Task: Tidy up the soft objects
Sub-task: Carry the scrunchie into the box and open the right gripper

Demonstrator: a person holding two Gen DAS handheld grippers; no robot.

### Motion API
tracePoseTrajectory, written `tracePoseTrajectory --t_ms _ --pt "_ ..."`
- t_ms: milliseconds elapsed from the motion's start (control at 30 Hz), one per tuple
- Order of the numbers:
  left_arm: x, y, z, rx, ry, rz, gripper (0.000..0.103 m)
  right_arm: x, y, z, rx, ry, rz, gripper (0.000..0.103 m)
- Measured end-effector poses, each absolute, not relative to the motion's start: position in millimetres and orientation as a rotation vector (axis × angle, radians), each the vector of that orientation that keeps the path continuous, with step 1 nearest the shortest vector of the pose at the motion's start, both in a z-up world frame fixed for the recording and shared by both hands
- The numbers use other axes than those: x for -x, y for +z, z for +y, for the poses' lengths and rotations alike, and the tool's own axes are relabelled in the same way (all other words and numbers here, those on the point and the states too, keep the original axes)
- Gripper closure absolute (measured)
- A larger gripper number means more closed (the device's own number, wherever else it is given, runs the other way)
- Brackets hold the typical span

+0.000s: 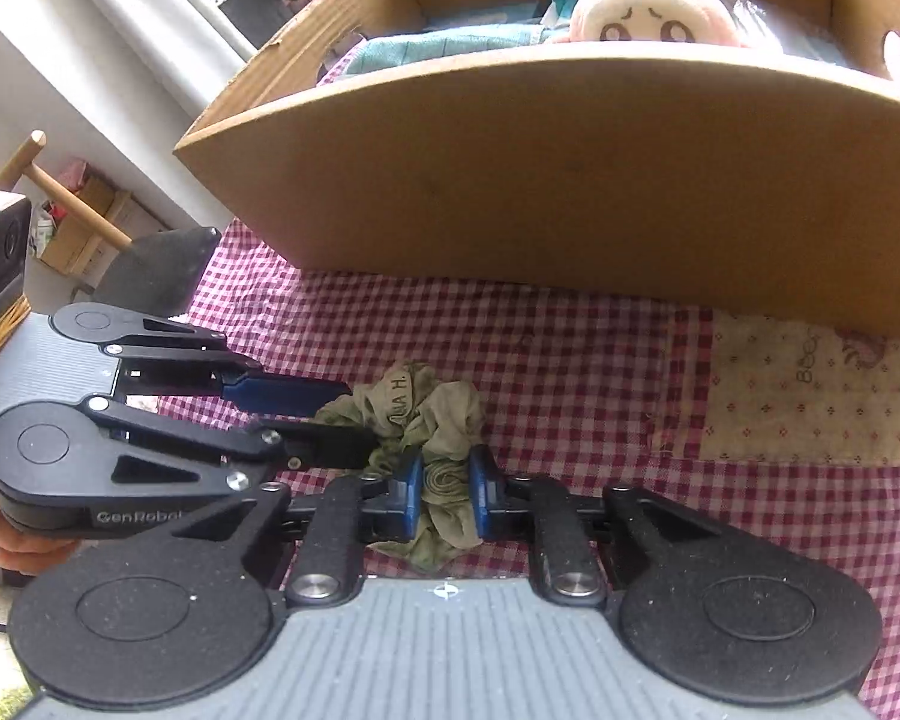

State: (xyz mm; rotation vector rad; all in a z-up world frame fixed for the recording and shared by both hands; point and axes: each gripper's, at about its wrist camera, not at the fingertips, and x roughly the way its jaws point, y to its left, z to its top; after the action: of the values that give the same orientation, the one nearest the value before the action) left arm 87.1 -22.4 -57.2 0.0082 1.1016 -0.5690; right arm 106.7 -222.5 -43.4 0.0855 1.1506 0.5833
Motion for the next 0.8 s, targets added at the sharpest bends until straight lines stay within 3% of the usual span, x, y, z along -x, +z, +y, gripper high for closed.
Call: tracePoseTrajectory --t_ms 67,233,567,800 --pt "-86 -55 -24 -0.004 -0.562 1.093 0.09 -103 -37 -224 -0.078 0.589 1.125 0.09" --pt "-77 -25 -21 -0.005 -0.546 1.01 0.092 -87 0 -231 -0.057 0.61 1.007 0.091" --pt "-72 94 -30 -0.017 -0.575 0.671 0.092 -83 117 -260 0.027 0.605 0.643 0.091" --pt "-130 122 -71 0.016 -0.627 0.632 0.092 -146 136 -297 0.032 0.55 0.634 0.091"
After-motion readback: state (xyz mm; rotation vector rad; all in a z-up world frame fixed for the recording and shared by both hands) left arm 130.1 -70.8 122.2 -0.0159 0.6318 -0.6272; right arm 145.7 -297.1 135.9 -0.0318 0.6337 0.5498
